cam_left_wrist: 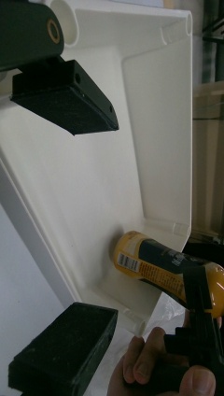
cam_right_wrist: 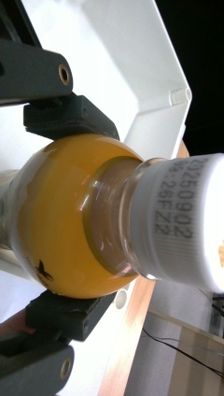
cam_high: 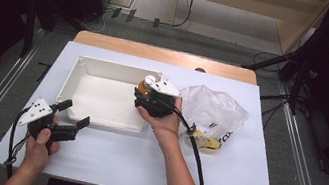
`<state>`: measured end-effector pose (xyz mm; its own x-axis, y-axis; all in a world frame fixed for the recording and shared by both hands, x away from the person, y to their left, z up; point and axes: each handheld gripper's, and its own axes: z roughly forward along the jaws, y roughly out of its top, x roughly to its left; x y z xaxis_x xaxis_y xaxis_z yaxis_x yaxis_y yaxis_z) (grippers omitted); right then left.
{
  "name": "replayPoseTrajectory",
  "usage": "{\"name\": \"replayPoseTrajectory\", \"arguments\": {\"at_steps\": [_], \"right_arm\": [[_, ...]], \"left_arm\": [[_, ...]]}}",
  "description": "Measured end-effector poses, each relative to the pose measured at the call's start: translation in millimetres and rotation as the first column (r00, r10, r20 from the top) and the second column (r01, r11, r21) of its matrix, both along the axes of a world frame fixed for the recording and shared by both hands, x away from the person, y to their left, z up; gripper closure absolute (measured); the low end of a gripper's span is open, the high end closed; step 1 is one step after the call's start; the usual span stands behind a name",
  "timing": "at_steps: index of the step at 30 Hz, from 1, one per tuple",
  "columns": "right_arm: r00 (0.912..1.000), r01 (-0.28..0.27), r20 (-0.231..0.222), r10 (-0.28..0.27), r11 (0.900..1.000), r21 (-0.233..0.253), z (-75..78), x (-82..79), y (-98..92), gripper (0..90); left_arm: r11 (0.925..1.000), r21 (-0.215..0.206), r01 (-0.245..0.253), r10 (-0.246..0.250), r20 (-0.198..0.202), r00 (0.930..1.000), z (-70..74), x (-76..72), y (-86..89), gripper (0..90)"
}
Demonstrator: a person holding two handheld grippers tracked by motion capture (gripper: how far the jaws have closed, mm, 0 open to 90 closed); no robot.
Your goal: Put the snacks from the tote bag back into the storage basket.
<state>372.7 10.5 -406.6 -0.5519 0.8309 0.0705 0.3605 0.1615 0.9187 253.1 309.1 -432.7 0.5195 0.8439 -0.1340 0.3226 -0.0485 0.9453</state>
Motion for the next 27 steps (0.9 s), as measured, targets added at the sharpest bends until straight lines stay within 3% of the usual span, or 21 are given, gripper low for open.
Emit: {"name": "replayPoseTrajectory", "arguments": {"at_steps": [7,12,17,21,27], "right_arm": [[0.9998,-0.004,-0.021,0.003,0.999,-0.040,-6.5,-0.4,4.1,30.8],[0.9996,-0.007,-0.028,0.006,0.999,-0.036,-8.5,0.9,3.9,30.7],[0.9995,-0.007,-0.032,0.006,1.000,-0.023,-7.3,0.8,1.4,30.3],[0.9999,-0.015,0.004,0.014,1.000,0.017,2.7,-4.2,-3.4,23.8],[0.9999,-0.002,0.013,0.001,0.999,0.048,12.0,-8.3,-11.2,20.5]], "left_arm": [[0.9999,0.009,0.010,-0.010,-0.005,0.9999,-1.8,0.4,-2.0,9.5],[0.9999,0.013,0.010,-0.010,-0.004,0.9999,-1.9,0.4,-2.1,9.4],[0.9998,0.014,0.010,-0.010,-0.004,0.9999,-2.1,0.6,-2.6,9.5],[0.9997,0.021,0.013,-0.013,-0.009,0.9999,-2.2,-0.1,-4.2,9.5],[0.9996,0.023,0.014,-0.014,-0.005,0.9999,-2.2,-0.1,-4.8,9.5]]}}
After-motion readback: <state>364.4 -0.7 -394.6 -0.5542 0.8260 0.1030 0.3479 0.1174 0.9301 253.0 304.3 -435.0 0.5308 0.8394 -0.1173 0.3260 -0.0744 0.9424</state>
